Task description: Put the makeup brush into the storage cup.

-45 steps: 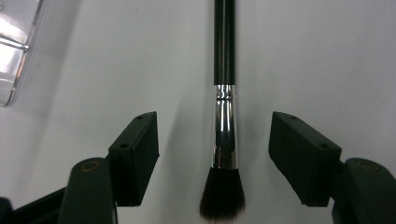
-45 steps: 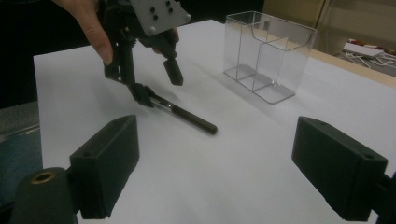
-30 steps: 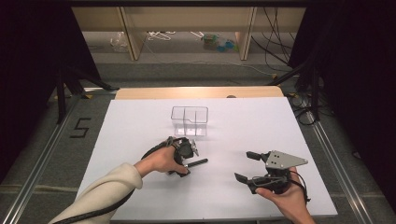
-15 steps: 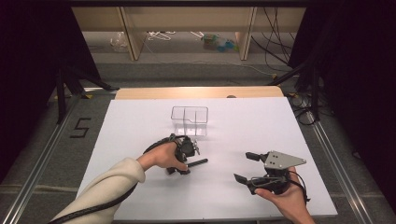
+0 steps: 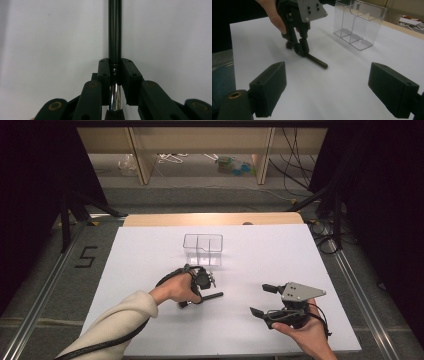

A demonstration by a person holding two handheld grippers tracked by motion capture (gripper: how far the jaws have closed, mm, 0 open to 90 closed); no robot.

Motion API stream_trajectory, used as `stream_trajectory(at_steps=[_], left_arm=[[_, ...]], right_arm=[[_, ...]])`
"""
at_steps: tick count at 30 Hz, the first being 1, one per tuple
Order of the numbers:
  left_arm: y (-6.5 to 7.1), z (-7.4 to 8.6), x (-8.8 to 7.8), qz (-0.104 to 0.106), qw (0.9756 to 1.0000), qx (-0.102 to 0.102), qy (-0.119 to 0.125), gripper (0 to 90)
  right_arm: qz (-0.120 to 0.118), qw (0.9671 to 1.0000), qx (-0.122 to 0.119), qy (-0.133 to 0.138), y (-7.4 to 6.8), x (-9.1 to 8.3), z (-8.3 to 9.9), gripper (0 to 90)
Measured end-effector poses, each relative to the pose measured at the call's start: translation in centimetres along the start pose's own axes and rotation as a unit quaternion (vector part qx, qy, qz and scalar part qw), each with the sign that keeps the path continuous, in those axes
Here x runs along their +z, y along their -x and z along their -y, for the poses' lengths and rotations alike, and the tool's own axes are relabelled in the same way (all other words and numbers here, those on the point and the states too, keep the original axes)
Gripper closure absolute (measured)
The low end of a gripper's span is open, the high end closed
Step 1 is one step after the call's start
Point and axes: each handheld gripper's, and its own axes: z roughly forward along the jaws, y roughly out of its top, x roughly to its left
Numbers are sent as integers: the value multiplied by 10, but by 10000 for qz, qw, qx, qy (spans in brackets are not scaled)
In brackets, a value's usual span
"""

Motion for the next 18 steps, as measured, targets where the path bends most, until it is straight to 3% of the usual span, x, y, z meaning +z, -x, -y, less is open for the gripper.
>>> stream_trajectory(at_steps=[10, 18], left_arm=[[4, 6, -4, 101, 9999, 126, -15, 780], [6, 11, -17, 23, 9998, 199, 66, 780]], right_arm=[[-10, 10000, -30, 0, 0, 3, 1, 160], [-62, 9999, -46, -92, 0, 3, 1, 160]])
